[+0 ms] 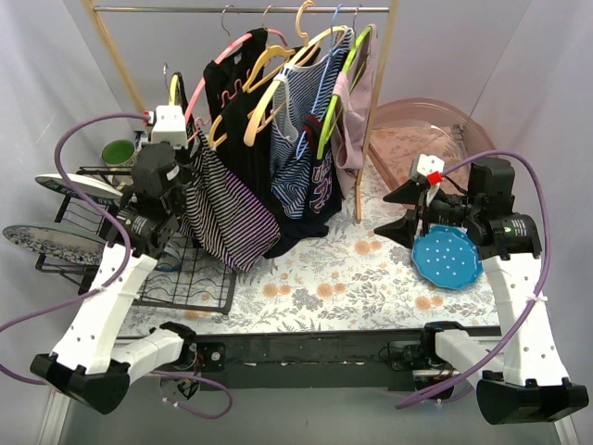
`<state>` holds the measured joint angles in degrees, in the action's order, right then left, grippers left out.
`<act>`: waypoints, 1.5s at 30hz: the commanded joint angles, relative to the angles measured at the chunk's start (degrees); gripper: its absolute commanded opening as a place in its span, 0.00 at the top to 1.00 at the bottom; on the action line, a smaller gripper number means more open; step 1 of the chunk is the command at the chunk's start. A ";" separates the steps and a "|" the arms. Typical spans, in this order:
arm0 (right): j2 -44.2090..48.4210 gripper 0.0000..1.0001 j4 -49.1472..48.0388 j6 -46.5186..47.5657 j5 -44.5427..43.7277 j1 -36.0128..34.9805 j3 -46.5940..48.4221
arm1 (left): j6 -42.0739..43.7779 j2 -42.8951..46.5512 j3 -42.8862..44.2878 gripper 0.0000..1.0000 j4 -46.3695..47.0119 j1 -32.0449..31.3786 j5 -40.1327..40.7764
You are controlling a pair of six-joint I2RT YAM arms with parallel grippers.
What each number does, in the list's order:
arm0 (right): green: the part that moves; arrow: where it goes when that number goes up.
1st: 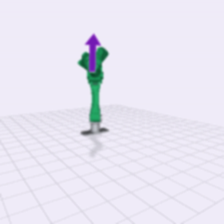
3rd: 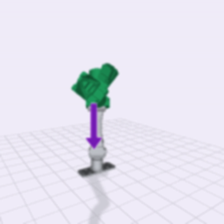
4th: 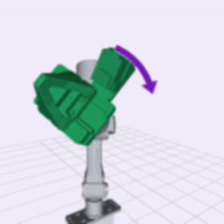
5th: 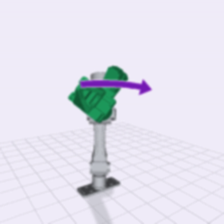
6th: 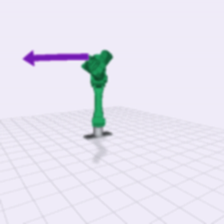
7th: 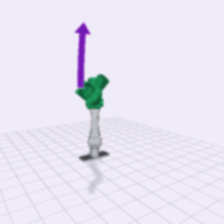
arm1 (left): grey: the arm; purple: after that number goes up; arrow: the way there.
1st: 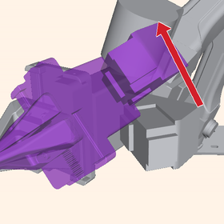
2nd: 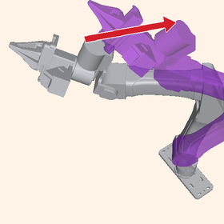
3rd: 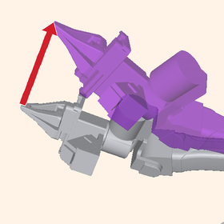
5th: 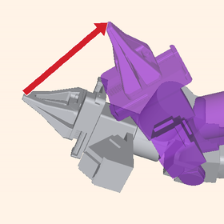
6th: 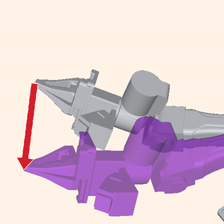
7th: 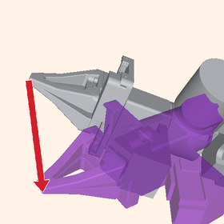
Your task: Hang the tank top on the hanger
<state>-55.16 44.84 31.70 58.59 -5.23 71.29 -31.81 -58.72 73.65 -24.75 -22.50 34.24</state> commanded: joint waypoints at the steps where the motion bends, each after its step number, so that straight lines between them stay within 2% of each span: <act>1: 0.49 0.14 -1.60 -0.33 2.85 0.31 -0.71 | 1.58 -2.61 6.68 1.00 8.84 2.90 -4.35; 6: 1.19 0.14 -1.69 -0.24 3.64 0.31 -1.24 | 0.00 -3.33 7.57 1.00 9.81 7.47 -9.71; 8: 1.28 0.14 -1.60 -0.06 4.16 0.31 -1.41 | 2.00 -3.59 7.83 1.00 9.99 8.17 -10.42; 12: 1.19 0.14 -1.60 0.03 5.22 0.31 -1.76 | 7.46 -2.81 6.78 1.00 12.26 8.18 -6.12; 16: 1.02 0.14 -1.16 0.20 6.10 0.31 -1.59 | 11.76 -0.17 2.13 1.00 16.75 8.26 0.64; 20: 0.23 0.14 -1.25 0.20 7.15 0.23 -1.59 | 13.44 -0.34 3.60 1.00 19.12 8.35 5.30; 23: 0.22 0.15 -1.51 0.11 7.24 0.31 -1.68 | 12.56 -0.35 5.80 1.00 18.69 8.26 5.84; 31: 0.31 0.14 -1.69 -0.41 7.33 0.31 -1.77 | 15.72 1.76 4.49 1.00 22.90 8.18 8.91; 39: -0.13 0.14 -2.30 -1.38 7.77 0.40 -1.76 | 25.56 2.47 9.58 1.00 33.01 4.49 12.52; 41: -0.13 0.14 -2.39 -1.47 8.03 0.40 -1.85 | 26.19 2.47 11.08 1.00 33.28 2.91 11.82; 45: -0.22 0.14 -2.56 -1.64 8.21 0.40 -2.20 | 23.21 1.77 11.17 1.00 27.84 1.76 8.22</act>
<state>-55.29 44.38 31.11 64.84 -5.21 69.47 -6.55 -58.98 80.71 -3.70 -19.84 46.54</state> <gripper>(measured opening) 0.854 0.152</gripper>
